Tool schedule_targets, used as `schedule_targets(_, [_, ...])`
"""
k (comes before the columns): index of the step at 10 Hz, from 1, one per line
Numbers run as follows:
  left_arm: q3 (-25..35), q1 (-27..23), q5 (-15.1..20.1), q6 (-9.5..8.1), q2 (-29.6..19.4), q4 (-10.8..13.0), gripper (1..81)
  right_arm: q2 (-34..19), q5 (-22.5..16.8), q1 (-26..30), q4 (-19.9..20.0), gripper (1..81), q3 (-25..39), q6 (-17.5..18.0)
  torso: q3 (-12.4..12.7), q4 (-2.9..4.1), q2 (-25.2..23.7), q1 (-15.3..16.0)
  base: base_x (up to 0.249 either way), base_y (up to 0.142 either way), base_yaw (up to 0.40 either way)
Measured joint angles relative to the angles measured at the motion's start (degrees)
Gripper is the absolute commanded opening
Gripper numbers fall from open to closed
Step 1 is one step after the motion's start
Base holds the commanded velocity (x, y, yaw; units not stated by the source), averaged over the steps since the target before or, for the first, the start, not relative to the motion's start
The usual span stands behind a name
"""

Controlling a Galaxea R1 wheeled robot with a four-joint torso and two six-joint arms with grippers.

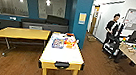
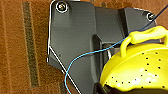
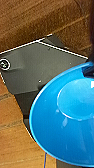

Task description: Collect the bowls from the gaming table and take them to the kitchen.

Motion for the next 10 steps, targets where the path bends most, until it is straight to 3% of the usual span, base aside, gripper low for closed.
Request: schedule_targets(10, [-2.2, 0.0, 0.0, 0.02, 1.4, 0.0, 1.0, 0.4, 0.0, -0.1, 0.0, 1.0, -1.2, 0.0, 0.0, 0.0, 0.0, 0.0, 0.0, 0.0, -0.391])
